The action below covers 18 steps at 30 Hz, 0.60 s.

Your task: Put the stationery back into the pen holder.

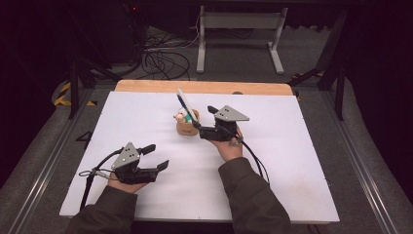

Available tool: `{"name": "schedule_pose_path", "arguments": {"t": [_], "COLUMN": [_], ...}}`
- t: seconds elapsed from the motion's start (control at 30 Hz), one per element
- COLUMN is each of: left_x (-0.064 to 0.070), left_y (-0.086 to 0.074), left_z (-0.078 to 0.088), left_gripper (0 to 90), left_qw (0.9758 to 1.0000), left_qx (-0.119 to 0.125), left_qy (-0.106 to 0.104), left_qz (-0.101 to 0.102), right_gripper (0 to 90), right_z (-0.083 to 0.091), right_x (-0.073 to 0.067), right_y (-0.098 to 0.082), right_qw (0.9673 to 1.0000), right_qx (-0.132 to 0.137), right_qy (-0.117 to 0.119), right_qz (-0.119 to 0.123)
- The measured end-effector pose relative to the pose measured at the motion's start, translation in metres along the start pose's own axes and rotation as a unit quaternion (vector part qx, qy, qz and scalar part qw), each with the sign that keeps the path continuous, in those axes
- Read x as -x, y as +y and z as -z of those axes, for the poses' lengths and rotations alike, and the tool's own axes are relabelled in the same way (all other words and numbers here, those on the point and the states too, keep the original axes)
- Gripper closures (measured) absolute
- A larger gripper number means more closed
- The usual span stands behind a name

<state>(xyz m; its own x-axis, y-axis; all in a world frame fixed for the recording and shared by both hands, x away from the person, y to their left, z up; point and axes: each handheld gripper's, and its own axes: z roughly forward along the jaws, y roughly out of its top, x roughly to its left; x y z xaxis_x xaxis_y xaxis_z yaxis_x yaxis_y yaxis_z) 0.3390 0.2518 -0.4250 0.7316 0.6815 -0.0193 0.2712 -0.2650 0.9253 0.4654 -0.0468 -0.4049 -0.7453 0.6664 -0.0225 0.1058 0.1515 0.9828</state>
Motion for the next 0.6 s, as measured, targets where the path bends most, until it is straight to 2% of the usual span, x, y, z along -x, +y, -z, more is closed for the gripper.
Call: {"name": "schedule_pose_path", "arguments": {"t": [0.17, 0.3, 0.4, 0.6], "left_x": [-0.001, -0.001, -0.002, -0.002], "left_y": [0.0, 0.001, 0.001, 0.001], "left_z": [0.002, 0.002, 0.003, 0.004], "left_gripper": [23.4, 22.7, 22.3, 21.6], "left_qw": [1.0, 1.0, 0.9999, 0.9999], "left_qx": [0.006, 0.008, 0.01, 0.012], "left_qy": [0.003, 0.003, 0.005, 0.002], "left_qz": [-0.002, 0.004, -0.001, 0.003], "right_gripper": [19.8, 18.1, 16.5, 14.5], "right_z": [0.009, 0.017, 0.023, 0.035], "right_x": [-0.002, -0.002, -0.002, -0.005], "right_y": [0.0, -0.001, -0.001, -0.002], "right_qw": [1.0, 1.0, 0.9999, 1.0], "right_qx": [0.008, 0.007, 0.008, 0.009], "right_qy": [0.004, 0.003, 0.004, 0.004], "right_qz": [-0.002, -0.004, -0.007, -0.002]}}
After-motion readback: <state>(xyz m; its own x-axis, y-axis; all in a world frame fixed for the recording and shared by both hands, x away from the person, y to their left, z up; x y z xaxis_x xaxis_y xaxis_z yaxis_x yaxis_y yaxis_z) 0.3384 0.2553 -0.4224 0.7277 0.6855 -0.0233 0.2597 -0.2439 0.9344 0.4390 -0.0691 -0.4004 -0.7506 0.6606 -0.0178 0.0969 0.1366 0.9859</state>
